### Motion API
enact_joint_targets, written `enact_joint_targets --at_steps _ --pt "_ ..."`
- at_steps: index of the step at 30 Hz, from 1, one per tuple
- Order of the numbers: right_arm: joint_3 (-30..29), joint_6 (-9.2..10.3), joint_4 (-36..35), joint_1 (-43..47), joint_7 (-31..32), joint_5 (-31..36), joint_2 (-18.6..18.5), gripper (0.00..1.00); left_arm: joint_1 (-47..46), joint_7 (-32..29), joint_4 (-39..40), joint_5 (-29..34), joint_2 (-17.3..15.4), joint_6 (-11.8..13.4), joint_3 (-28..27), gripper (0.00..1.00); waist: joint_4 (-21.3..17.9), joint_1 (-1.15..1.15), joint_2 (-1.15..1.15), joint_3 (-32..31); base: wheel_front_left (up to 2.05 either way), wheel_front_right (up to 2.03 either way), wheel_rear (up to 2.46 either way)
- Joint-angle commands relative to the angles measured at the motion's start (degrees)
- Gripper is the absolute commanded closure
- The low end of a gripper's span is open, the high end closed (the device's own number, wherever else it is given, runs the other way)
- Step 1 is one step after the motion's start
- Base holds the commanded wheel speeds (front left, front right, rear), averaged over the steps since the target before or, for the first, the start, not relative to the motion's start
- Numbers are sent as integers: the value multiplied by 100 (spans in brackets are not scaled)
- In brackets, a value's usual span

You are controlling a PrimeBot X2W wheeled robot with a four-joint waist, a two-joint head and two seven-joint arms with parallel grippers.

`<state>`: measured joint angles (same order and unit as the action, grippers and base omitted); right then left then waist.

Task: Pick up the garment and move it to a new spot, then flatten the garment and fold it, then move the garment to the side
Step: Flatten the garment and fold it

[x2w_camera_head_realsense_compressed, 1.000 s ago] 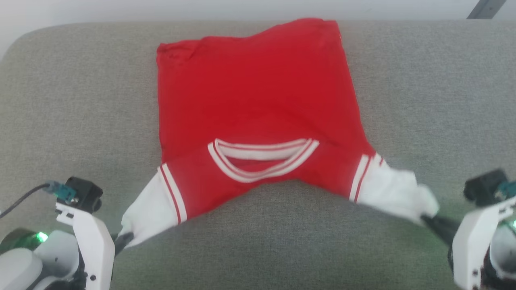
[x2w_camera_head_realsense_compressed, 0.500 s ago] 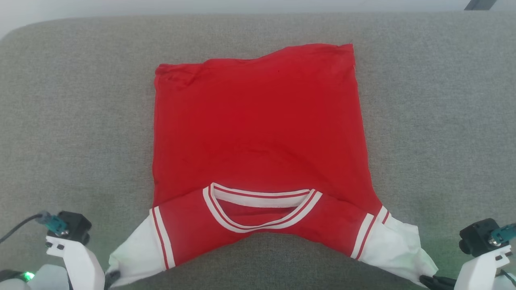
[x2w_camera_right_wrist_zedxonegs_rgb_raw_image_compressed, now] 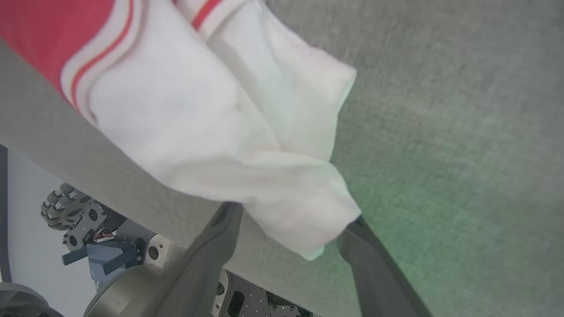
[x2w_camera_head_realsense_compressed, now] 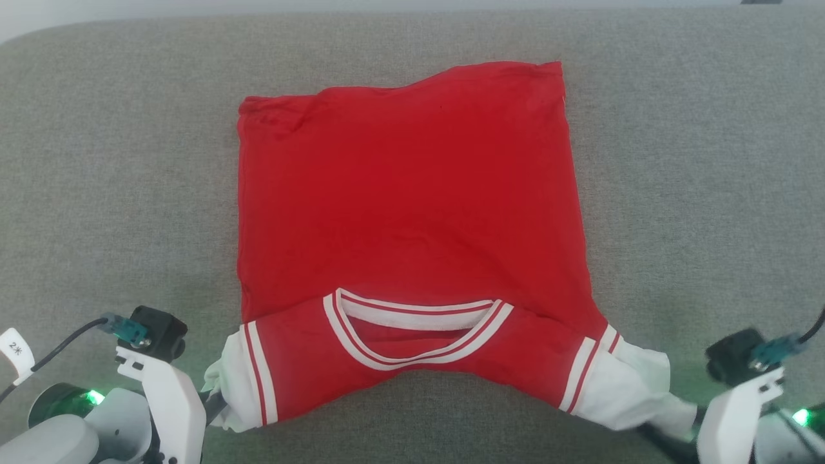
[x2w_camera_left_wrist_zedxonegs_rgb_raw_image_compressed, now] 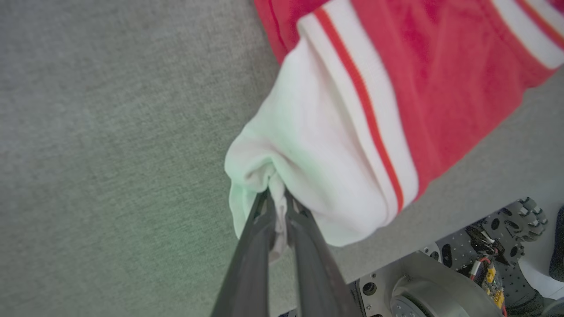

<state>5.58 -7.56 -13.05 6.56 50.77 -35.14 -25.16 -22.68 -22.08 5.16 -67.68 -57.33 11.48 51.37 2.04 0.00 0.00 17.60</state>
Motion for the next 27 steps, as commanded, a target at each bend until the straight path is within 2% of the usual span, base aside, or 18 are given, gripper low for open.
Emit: enact_joint_targets --at_steps 1,7,13,19,20,27 --pt "-61 14 -31 -150 -45 73 -87 0 -73 50 -57 61 51 -48 11 100 -6 0 0 4 0 0 0" --pt "-407 8 -658 -574 -44 149 -191 0 -166 125 -122 134 212 -164 22 100 3 0 0 113 0 0 0" --pt "-337 8 -768 -1765 -108 489 -312 0 -427 135 -154 280 433 -296 41 100 162 0 0 367 0 0 0" --pt "84 8 170 -3446 -336 647 -408 0 -789 94 -285 416 727 -494 79 100 510 0 0 734 0 0 0" --pt "84 8 170 -3446 -336 647 -408 0 -789 94 -285 416 727 -494 79 100 510 0 0 734 0 0 0" --pt "503 7 1820 -5072 -520 607 -401 0 -1168 124 -592 613 1146 -746 167 100 1033 0 0 1113 0 0 0"
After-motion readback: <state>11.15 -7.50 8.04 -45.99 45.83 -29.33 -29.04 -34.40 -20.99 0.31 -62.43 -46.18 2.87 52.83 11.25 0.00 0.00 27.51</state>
